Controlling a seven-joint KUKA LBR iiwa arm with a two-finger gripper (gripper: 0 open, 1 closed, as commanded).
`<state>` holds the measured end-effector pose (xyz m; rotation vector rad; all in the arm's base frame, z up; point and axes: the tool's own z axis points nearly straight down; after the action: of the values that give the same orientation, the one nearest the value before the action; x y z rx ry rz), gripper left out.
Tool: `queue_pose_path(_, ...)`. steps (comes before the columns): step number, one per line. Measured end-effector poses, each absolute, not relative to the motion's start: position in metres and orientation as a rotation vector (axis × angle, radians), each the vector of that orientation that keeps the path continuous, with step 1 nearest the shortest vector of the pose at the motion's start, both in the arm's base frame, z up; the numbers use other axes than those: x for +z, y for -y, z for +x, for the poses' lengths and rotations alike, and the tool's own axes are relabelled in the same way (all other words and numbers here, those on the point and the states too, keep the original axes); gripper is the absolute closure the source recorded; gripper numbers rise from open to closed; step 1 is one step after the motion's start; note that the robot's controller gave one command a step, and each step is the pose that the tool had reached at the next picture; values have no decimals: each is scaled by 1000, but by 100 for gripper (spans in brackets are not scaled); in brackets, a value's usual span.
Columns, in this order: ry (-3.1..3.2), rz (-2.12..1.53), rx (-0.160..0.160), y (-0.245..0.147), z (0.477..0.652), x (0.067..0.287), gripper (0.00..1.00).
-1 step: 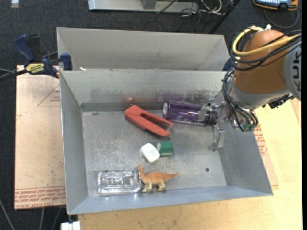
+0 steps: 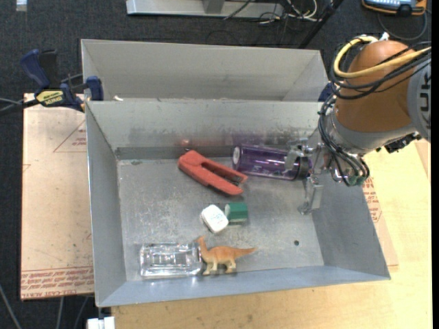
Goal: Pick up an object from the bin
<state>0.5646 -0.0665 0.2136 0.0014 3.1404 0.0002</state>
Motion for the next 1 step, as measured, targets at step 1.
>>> queue_pose_path(1,-3129,-32,-3,57,583,183,0)
